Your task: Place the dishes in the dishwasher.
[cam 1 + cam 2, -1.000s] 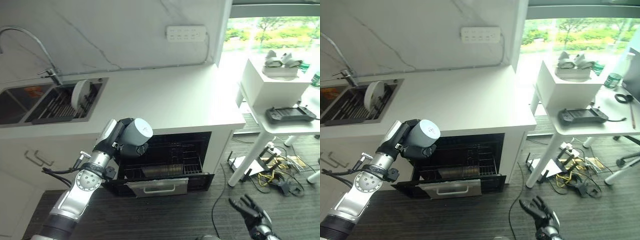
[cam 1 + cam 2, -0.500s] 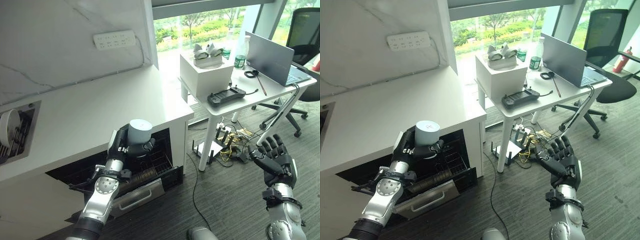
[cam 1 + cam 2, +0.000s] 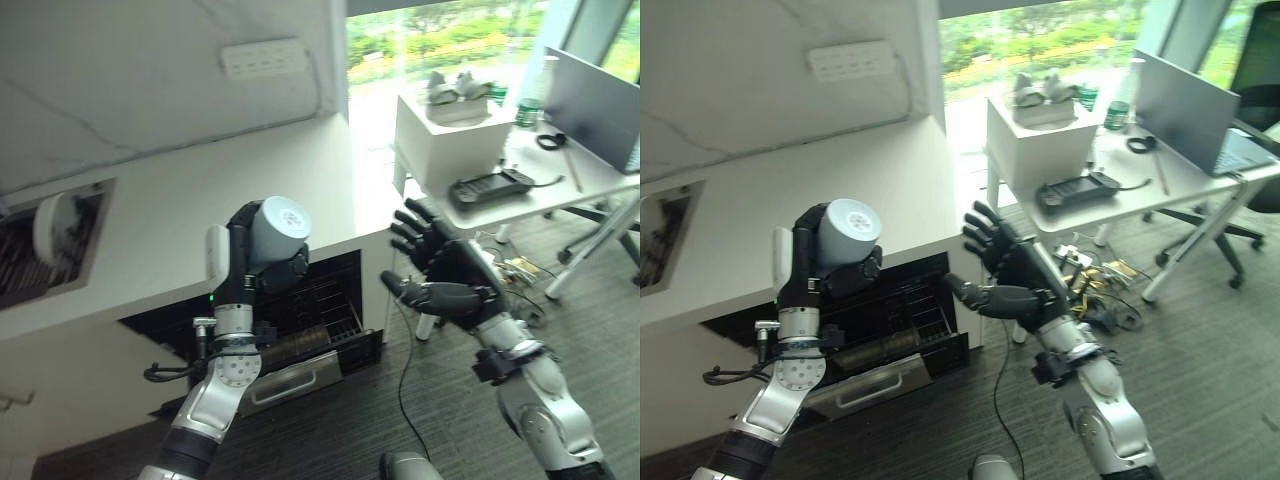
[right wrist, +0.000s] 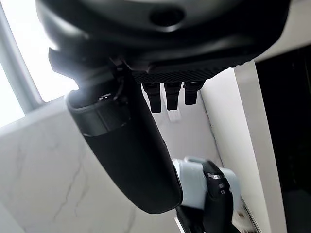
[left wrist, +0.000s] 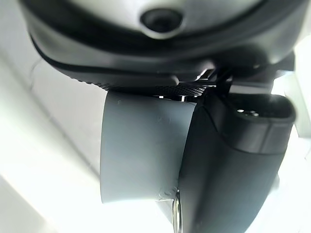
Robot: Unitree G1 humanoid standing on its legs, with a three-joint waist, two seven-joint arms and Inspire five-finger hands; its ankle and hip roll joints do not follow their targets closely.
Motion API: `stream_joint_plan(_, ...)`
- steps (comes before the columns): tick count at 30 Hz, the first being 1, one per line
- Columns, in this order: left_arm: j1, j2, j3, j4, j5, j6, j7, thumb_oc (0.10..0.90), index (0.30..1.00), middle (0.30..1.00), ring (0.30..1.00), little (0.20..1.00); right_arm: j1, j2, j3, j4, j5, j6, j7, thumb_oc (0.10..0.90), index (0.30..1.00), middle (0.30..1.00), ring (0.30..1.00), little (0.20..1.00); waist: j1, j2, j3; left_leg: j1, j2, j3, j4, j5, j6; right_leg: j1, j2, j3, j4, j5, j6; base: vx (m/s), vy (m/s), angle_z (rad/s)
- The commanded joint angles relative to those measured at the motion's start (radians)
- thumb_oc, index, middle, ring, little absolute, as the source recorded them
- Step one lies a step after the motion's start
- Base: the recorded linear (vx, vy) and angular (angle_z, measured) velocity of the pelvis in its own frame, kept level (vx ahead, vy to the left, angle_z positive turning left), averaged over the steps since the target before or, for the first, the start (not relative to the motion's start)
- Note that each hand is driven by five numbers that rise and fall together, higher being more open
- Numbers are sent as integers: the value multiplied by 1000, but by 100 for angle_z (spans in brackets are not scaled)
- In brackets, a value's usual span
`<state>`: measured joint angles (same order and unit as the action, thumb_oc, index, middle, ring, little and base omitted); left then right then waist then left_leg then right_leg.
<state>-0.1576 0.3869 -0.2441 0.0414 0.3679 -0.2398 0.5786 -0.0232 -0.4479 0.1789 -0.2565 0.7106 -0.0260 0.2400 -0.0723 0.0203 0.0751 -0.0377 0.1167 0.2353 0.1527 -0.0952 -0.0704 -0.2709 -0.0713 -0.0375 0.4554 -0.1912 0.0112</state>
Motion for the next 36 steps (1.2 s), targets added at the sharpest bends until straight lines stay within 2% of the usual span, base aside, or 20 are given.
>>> stream_joint_plan(1, -128, 82, 1, -109, 34, -61, 80, 400, 300, 300, 300, 300, -80, 19, -64, -100, 58, -74, -12, 800, 900, 900, 900, 900, -4, -52, -64, -52, 12, -69, 147, -152, 31, 106, -66, -31, -155, 35, 119, 10, 3, 33)
stream_joint_plan(8, -147, 83, -64, -112, 53, -35, 122, 400, 300, 300, 300, 300, -145, 25, 29, -83, 110, -22, -21, 800, 900, 900, 900, 900, 39, -59, -67, -67, 2, -103, 147, -150, 29, 120, -85, -75, -155, 29, 119, 20, -4, 28)
stream_joint_plan(11, -179, 76, -83, -96, 40, -25, 168, 400, 300, 300, 300, 300, -252, 52, 91, -37, 117, 8, -75, 800, 900, 900, 900, 900, 81, -60, -72, -78, -11, -138, 147, -147, 28, 131, -99, -107, -155, 28, 119, 55, -1, 32)
stream_joint_plan(19, -203, 60, -108, -80, 10, -11, 175, 400, 300, 300, 300, 300, -326, 81, 130, -18, 128, 51, -118, 800, 900, 900, 900, 900, 104, -62, -70, -82, -21, -158, 147, -144, 28, 143, -105, -124, -155, 26, 117, 13, 10, 13)
stream_joint_plan(33, -196, 38, -132, -69, -25, 10, 185, 400, 300, 300, 300, 300, -388, 118, 172, 5, 105, 31, -169, 800, 900, 900, 900, 900, 127, -62, -58, -80, -31, -174, 147, -141, 31, 154, -112, -131, -155, 29, 119, 0, -1, 2)
stream_joint_plan(36, -230, 37, -161, -43, -53, 43, 201, 400, 300, 300, 300, 300, -418, 124, 203, 5, 117, 23, -203, 800, 900, 900, 900, 900, 125, -61, -57, -78, -31, -169, 147, -140, 32, 153, -113, -132, -155, 31, 122, -18, -6, 6)
